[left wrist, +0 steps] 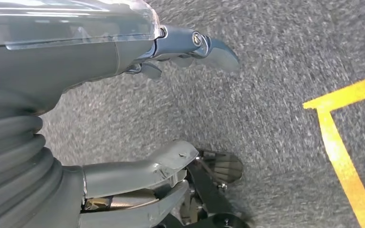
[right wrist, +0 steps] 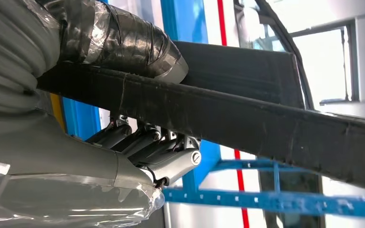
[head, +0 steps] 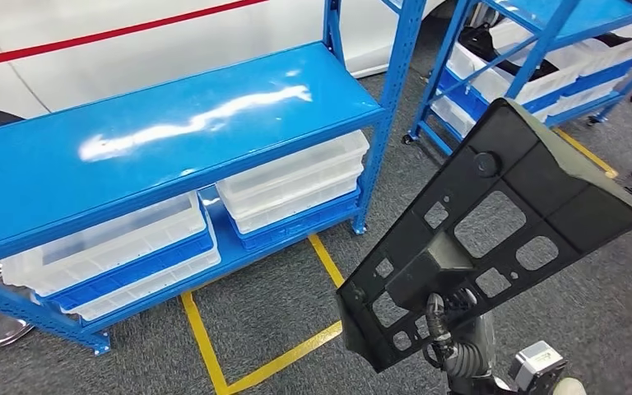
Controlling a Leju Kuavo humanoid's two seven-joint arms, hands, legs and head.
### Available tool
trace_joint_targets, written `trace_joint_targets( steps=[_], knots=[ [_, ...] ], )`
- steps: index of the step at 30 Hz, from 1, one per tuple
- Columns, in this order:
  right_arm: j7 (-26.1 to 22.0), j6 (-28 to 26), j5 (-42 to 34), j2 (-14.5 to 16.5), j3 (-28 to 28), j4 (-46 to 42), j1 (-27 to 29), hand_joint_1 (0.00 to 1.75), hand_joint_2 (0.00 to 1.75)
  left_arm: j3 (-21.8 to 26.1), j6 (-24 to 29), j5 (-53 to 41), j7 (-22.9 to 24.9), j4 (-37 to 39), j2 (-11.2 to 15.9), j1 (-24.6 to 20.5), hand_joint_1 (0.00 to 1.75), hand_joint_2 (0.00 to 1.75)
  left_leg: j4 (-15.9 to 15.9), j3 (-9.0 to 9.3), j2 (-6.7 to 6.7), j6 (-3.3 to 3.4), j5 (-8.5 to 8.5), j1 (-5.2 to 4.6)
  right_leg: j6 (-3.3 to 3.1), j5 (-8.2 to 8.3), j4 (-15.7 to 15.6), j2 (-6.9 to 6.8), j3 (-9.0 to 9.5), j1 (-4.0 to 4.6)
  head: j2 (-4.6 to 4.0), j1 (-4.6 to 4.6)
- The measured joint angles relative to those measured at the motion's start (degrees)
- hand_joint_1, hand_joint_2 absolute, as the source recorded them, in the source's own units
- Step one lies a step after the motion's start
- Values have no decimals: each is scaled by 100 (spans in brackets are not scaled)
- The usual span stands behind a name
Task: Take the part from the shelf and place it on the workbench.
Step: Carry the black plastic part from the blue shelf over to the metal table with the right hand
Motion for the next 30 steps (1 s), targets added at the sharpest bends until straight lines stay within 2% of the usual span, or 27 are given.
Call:
trace_joint_targets(
  steps=[1,2,3,4,5,6,7,8,10,11,13,14,15,16,17,18,19,20,21,22,23,24,26,27,28,30],
  knots=[
    [0,1,-5,2,2,12,-2,175,175,11,-1,-2,1,0,-1,4,0,175,5,-8,86,4,-2,-14,8,-117,308,-30,-124,-2,1,0],
    [1,1,-11,3,4,24,0,175,175,20,-2,-8,1,0,-1,3,0,175,10,-12,166,6,-6,-23,10,-134,447,-42,-163,-3,1,-1],
    [1,1,-17,3,4,35,1,175,175,27,-3,-16,-1,0,-1,-3,0,175,18,-13,243,5,-11,-28,6,-45,359,-61,-85,-1,0,1],
    [1,1,-22,3,4,44,0,175,175,32,-3,-26,-3,0,-2,-11,0,175,27,-9,313,0,-22,-31,-8,116,63,-109,103,3,0,1],
    [1,2,-27,3,4,49,-4,175,175,34,-4,-37,-7,0,-2,-19,0,175,37,1,375,-12,-36,-36,-31,259,-350,-224,344,17,-1,1],
    [2,3,-31,3,5,50,-12,175,175,35,-4,-45,-11,1,-3,-26,0,175,52,8,431,-31,-55,-52,-65,366,-719,-342,553,46,-1,1],
    [2,3,-37,3,6,50,-21,175,175,37,-3,-52,-15,1,-2,-30,0,175,63,15,478,-54,-70,-67,-102,416,-966,-424,684,74,-1,-1],
    [3,3,-43,3,7,50,-29,175,175,38,-3,-61,-18,1,-2,-39,0,175,69,21,527,-78,-80,-81,-137,414,-1077,-461,732,100,-1,-2],
    [3,3,-52,2,8,50,-26,175,175,40,-2,-78,-20,1,-1,-63,0,175,64,39,623,-123,-90,-96,-201,432,-1092,-347,711,110,-1,-3],
    [3,2,-54,4,8,50,-22,175,175,40,-1,-85,-21,1,-1,-76,0,175,85,41,594,-150,-125,-89,-236,450,-1116,-292,711,96,-1,-2],
    [2,3,-52,8,11,50,-32,175,175,41,0,-92,-27,2,-1,-80,0,175,376,-72,341,-203,-360,-65,-313,498,-1171,-183,711,59,-1,-5],
    [2,4,-52,12,16,50,-39,175,175,43,1,-93,-30,2,-1,-76,0,175,698,-215,166,-224,-557,-46,-339,514,-1180,-128,701,53,-1,-5],
    [3,4,-51,14,22,51,-46,175,175,45,1,-93,-31,2,-1,-70,0,175,1086,-394,57,-238,-752,-38,-355,524,-1176,-64,682,53,-1,-6],
    [3,4,-51,15,28,51,-46,175,175,46,1,-93,-31,2,-1,-64,0,175,1445,-563,7,-250,-887,-32,-362,530,-1167,8,663,55,-1,-6],
    [3,4,-51,17,33,53,-44,175,175,48,1,-93,-31,2,-1,-58,0,175,1652,-666,-10,-257,-912,-27,-365,533,-1154,87,649,57,-1,-6],
    [4,4,-51,17,35,56,-43,175,175,49,1,-93,-31,2,-1,-53,0,175,1638,-667,-16,-259,-813,-21,-364,533,-1136,168,640,57,-1,-6],
    [4,4,-51,18,36,60,-42,175,175,50,1,-93,-32,2,0,-50,0,175,1405,-568,-37,-255,-617,-12,-359,531,-1118,252,637,55,-1,-7],
    [4,4,-51,19,37,63,-42,175,175,51,2,-93,-32,2,1,-47,0,175,1017,-405,-117,-244,-383,1,-347,526,-1098,331,636,51,-1,-7],
    [4,4,-51,20,38,65,-45,175,175,53,2,-93,-32,2,1,-45,0,175,653,-249,-255,-227,-216,9,-322,524,-1075,402,627,56,-1,-6],
    [4,4,-51,21,39,66,-49,175,175,56,2,-93,-32,2,2,-44,0,175,372,-134,-379,-208,-122,16,-287,528,-1054,472,606,54,-1,-5],
    [3,4,-51,22,40,66,-51,175,175,59,2,-93,-32,2,2,-46,0,175,221,-77,-474,-189,-97,15,-245,540,-1041,536,579,49,-1,-4],
    [3,4,-51,23,40,67,-49,175,175,62,2,-94,-32,2,2,-52,0,175,189,-61,-497,-170,-115,6,-199,561,-1041,597,552,41,-1,-4],
    [3,4,-51,22,41,67,-33,175,175,64,3,-93,-32,2,-1,-67,0,175,138,-45,-367,-103,-77,12,-122,593,-1049,685,511,26,-1,-4],
    [2,3,-51,22,41,66,-25,175,175,64,3,-93,-33,2,-2,-71,0,175,105,-35,-294,-56,-47,20,-96,548,-991,605,473,34,-1,2],
    [2,3,-51,22,42,66,-28,175,175,64,3,-93,-33,2,-4,-69,0,175,71,-32,-211,-14,-20,29,-74,440,-835,461,394,46,-1,8],
    [3,5,-55,23,44,68,-41,175,175,64,2,-96,-34,2,-5,-56,0,175,47,-41,-51,31,1,12,-36,77,-200,102,100,51,-1,20]
  ],
)
